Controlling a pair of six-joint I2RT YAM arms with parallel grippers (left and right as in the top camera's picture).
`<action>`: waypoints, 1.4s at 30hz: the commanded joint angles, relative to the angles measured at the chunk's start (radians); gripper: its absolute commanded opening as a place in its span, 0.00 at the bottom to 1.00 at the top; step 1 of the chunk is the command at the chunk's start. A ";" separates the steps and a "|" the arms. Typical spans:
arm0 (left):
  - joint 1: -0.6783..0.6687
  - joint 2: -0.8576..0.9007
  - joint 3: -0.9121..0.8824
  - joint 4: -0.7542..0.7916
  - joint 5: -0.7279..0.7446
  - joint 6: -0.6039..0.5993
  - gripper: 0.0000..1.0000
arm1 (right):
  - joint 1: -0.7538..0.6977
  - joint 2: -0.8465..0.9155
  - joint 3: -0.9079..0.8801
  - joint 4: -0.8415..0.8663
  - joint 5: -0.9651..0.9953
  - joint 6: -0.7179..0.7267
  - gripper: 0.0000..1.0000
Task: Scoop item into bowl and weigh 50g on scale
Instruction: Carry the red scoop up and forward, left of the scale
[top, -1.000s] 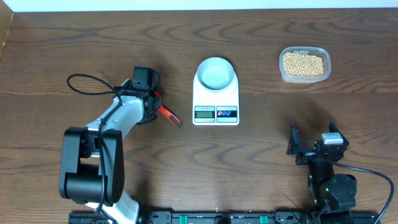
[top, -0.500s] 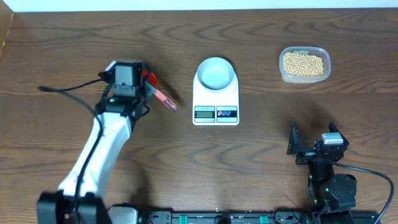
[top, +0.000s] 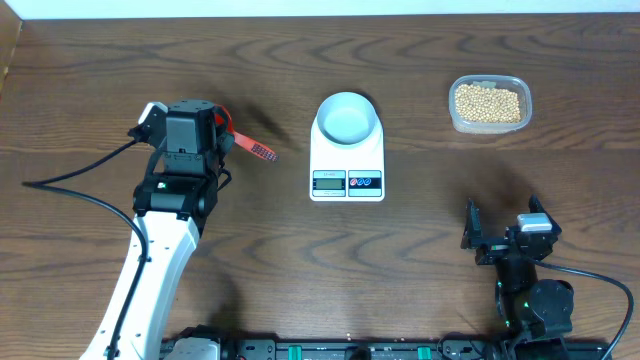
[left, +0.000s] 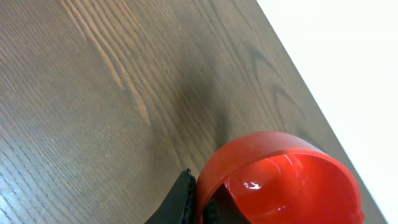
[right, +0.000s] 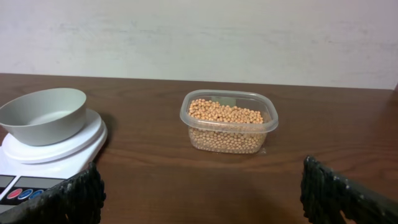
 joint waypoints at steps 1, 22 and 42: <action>0.000 -0.018 -0.002 -0.005 -0.022 -0.044 0.07 | 0.010 -0.005 -0.002 -0.002 0.014 -0.012 0.99; -0.161 -0.020 -0.002 0.120 -0.021 -0.121 0.07 | 0.010 -0.005 -0.002 -0.002 0.014 -0.012 0.99; -0.256 -0.019 -0.002 0.428 -0.311 -0.121 0.07 | 0.010 -0.005 -0.002 -0.001 0.014 -0.012 0.99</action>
